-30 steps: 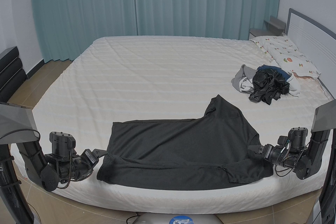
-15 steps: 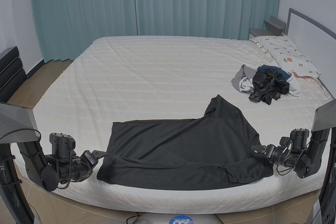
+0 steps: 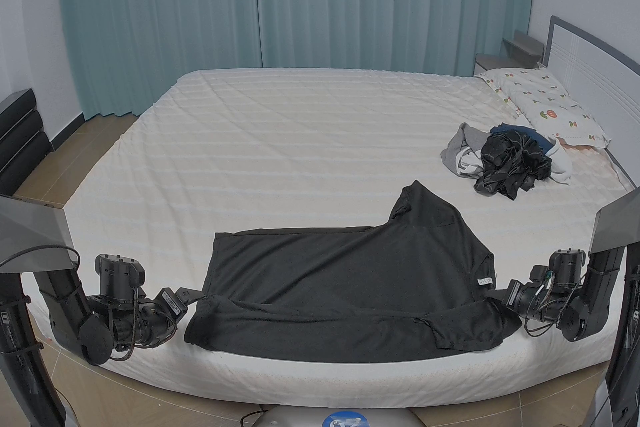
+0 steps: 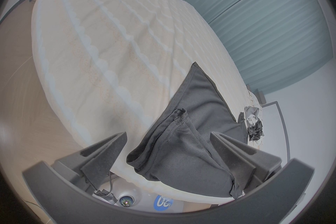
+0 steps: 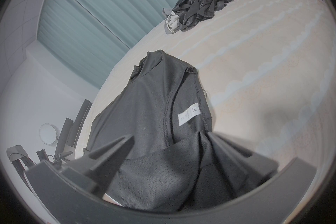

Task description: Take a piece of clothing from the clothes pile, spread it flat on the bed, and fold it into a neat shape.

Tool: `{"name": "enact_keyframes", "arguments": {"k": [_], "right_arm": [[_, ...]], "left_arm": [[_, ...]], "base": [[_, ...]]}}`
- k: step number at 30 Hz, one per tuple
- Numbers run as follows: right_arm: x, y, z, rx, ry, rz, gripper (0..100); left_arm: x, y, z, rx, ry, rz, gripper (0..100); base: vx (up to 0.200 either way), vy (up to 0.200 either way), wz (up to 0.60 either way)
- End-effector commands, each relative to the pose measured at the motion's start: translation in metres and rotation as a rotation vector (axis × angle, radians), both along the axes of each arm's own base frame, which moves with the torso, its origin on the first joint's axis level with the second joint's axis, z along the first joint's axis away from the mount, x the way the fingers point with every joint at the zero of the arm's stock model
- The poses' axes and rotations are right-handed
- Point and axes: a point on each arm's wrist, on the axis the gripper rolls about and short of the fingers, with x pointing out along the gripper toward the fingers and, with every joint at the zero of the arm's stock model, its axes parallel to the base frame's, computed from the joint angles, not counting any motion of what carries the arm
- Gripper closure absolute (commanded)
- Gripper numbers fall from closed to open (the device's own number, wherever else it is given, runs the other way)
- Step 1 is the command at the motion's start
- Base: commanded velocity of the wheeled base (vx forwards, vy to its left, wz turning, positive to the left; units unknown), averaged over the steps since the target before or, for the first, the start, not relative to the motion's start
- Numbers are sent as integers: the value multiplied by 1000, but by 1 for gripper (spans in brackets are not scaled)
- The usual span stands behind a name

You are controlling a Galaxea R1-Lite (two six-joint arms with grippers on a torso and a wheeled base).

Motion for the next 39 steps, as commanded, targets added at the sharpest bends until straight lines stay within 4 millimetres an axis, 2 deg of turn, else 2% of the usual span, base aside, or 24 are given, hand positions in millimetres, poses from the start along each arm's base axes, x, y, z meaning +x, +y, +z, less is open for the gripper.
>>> {"name": "enact_keyframes", "arguments": {"k": [1, 16, 34, 35, 39], "right_arm": [[1, -4, 0, -1, -10, -13, 100], [1, -19, 2, 11, -38, -72, 100], [1, -21, -4, 11, -19, -85, 100], [0, -20, -5, 10, -15, -81, 0], [1, -20, -2, 15, -28, -76, 0]], "left_arm": [[0, 0, 0, 0, 1, 2, 0], [1, 2, 0, 4, -1, 11, 0], [2, 9, 1, -2, -6, 39, 0], [2, 9, 0, -3, -4, 40, 0], [3, 9, 1, -17, -5, 51, 0]], "base": [[0, 0, 0], [0, 0, 0], [0, 0, 0], [0, 0, 0], [0, 0, 0]]}}
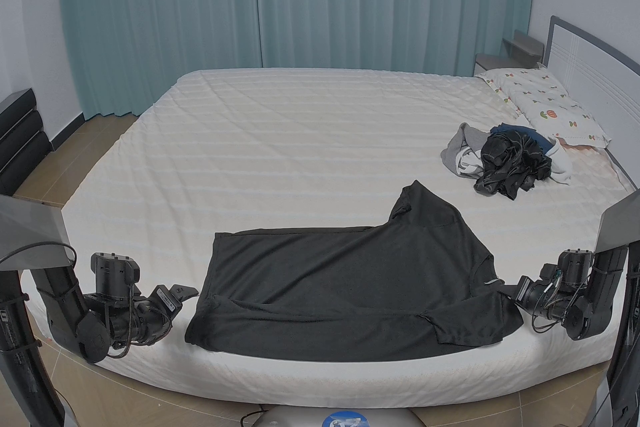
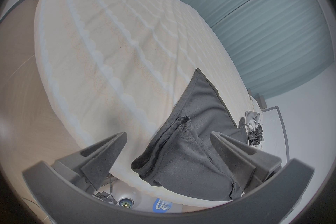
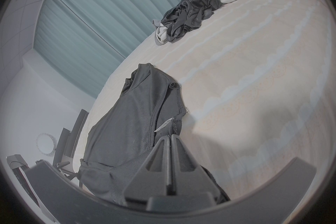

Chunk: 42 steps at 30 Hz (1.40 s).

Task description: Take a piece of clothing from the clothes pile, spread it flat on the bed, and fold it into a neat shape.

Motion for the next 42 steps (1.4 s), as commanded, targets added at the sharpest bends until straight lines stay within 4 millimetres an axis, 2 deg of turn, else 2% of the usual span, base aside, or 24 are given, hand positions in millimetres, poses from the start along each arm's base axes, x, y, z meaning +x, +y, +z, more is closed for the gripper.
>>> {"name": "enact_keyframes", "arguments": {"k": [1, 5, 7, 9, 21, 28, 35, 42], "right_arm": [[2, -1, 2, 8, -15, -1, 0], [3, -2, 5, 40, -17, -27, 0], [10, -4, 18, 154, -40, -88, 0], [14, -6, 21, 187, -49, -109, 0], [26, -21, 33, 294, -103, -215, 0], [27, -21, 33, 294, -104, -216, 0], [29, -25, 34, 286, -130, -236, 0], [28, -24, 27, 268, -147, -256, 0]], "left_arm": [[2, 0, 1, -14, -6, 10, 0], [2, 0, 4, -26, -13, 20, 0], [3, -2, 4, -52, -18, 35, 0], [4, -2, 4, -54, -26, 34, 0], [4, -3, 4, -102, -21, 43, 0], [3, -3, 6, -117, -39, 29, 0], [4, -4, 5, -123, -36, 32, 0], [7, -3, 7, -160, -39, 65, 0]], "base": [[0, 0, 0], [0, 0, 0], [0, 0, 0], [0, 0, 0], [0, 0, 0], [0, 0, 0], [143, 0, 0], [0, 0, 0]]}}
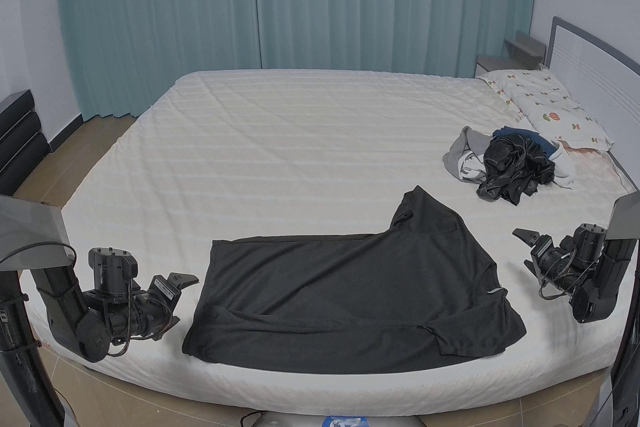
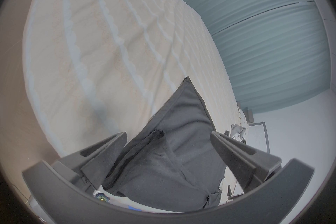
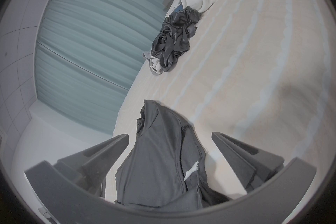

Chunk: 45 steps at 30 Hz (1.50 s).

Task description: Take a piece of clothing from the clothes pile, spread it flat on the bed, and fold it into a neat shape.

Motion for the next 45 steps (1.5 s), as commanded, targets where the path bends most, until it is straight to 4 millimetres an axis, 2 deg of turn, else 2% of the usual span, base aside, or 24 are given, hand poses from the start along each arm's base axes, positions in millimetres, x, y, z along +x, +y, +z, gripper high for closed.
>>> {"name": "enact_keyframes", "arguments": {"k": [1, 40, 45], "right_arm": [[-1, 2, -6, 4, 18, 6, 0], [-1, 6, -8, 6, 29, 18, 0], [-1, 6, -8, 5, 28, 20, 0]], "left_arm": [[1, 0, 0, -1, -1, 1, 0], [2, 2, -1, 2, 1, 16, 0], [2, 2, -2, 0, 3, 14, 0]], "base": [[0, 0, 0], [0, 0, 0], [200, 0, 0]]}}
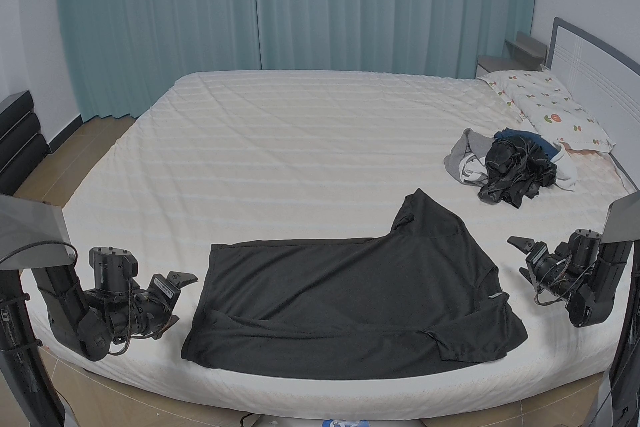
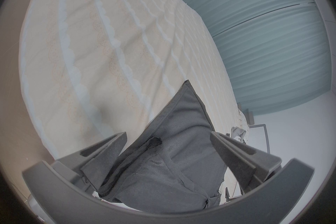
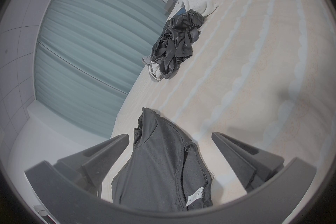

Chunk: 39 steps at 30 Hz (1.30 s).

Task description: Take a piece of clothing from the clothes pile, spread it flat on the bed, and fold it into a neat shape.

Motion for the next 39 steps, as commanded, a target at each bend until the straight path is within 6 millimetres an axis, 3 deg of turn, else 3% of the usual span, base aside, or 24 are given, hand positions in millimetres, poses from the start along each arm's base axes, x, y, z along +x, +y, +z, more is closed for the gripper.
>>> {"name": "enact_keyframes", "arguments": {"k": [1, 39], "right_arm": [[0, 1, 0, -1, 0, 4, 0], [-1, 4, -1, 1, 7, 11, 0]], "left_arm": [[0, 0, 0, -1, 0, 0, 0], [1, -1, -4, 4, 12, 0, 0]], "base": [[200, 0, 0], [-16, 0, 0]]}}
